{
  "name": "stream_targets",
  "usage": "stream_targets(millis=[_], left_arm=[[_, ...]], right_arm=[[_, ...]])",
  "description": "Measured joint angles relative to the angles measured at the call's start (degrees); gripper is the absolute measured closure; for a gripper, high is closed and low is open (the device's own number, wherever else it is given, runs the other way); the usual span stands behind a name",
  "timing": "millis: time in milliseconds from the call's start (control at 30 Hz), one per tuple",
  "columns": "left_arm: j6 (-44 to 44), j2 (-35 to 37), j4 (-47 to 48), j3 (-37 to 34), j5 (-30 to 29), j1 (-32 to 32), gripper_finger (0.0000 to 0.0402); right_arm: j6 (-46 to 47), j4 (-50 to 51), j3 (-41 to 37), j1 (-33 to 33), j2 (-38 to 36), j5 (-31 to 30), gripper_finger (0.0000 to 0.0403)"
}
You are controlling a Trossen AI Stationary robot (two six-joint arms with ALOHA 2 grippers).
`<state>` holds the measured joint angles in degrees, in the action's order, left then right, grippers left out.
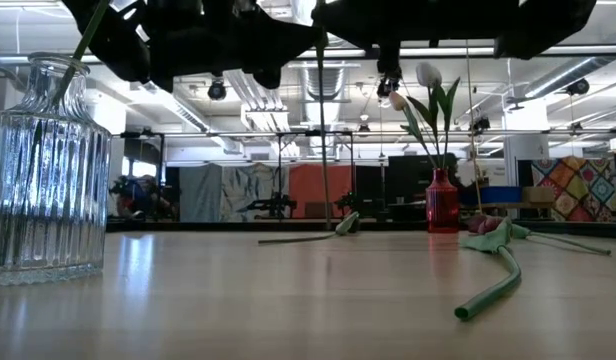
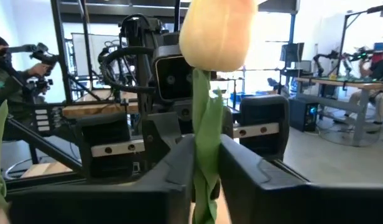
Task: Sort flowers into vase by color
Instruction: Put the light yellow flower into the red vase
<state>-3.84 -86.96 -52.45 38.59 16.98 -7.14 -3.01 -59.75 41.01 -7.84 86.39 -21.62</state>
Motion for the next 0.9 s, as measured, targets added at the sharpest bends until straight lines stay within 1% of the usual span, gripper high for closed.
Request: stream_targets(millis=[67, 100, 200, 300, 367, 533, 667, 800, 900], left_arm=[[0.68, 0.00, -0.02, 0.00, -0.21, -0.01, 0.0401], [1.34, 0.00, -0.02, 0.00, -0.54, 0.00, 0.0399], [1.86, 0.01, -0.06, -0.02, -0.59, 0.00, 0.0384], [1.99, 0.11, -0.10, -0.30, -1.90, 0.00, 0.0361], [2.01, 0.11, 0.45, -0.67, -2.61, 0.00, 0.0343], [1.97, 0.09, 0.22, -1.69, -3.03, 0.00, 0.0298], [1.90, 0.09, 0.28, -2.76, -3.05, 0.00, 0.0269], [1.64, 0.07, 0.37, -3.28, -3.05, 0.00, 0.0251], [1.55, 0.07, 0.28, -3.38, -3.07, 0.00, 0.0245]], right_arm=[[-0.08, -0.04, 0.00, 0.40, -0.01, 0.81, 0.0379], [-0.69, -0.01, 0.00, 0.41, -0.05, 0.69, 0.0385], [-2.15, 0.67, 0.00, 0.53, -0.85, 0.67, 0.0388], [-3.60, 2.92, -0.02, 0.64, -3.46, 0.37, 0.0389], [-4.66, 4.00, 0.00, 0.62, -5.91, -1.45, 0.0389], [-9.53, 11.78, -0.04, 0.62, -13.68, -8.73, 0.0390], [-13.72, 18.11, -0.07, 0.61, -21.09, -16.57, 0.0390], [-16.02, 27.00, -0.07, 0.60, -28.30, -24.61, 0.0390], [-16.90, 32.21, -0.18, 0.60, -33.53, -29.91, 0.0390]])
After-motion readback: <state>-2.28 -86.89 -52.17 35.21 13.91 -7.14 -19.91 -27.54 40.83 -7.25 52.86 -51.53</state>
